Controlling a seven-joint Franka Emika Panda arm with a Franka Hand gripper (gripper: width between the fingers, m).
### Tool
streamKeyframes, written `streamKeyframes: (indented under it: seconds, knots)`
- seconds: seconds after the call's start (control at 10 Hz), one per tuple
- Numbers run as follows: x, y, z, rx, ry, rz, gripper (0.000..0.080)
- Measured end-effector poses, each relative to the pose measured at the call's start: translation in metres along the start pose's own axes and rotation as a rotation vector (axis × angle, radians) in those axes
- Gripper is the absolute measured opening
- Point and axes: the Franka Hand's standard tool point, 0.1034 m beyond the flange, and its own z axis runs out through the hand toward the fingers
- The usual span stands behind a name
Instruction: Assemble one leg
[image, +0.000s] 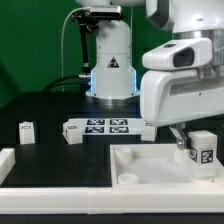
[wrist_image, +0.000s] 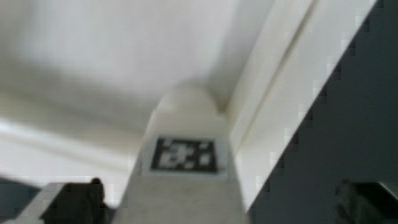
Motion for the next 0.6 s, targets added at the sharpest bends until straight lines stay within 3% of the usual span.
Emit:
streamKeyframes:
  seconds: [0.1,0.4,0.5,0.6]
  knots:
    - [0.0015,0.0000,-0.0010,0.023,-0.084,0.001,0.0649]
    - [0.0086,0.0060,0.0001,0.016,-0.049,0.008,0.0649]
    - [0.0091,0.0062,0.0006,0.015,-0.045,0.006,0.0528]
    - [0.0090,0.0062,0.0008,0.015,-0.045,0.006,0.0528]
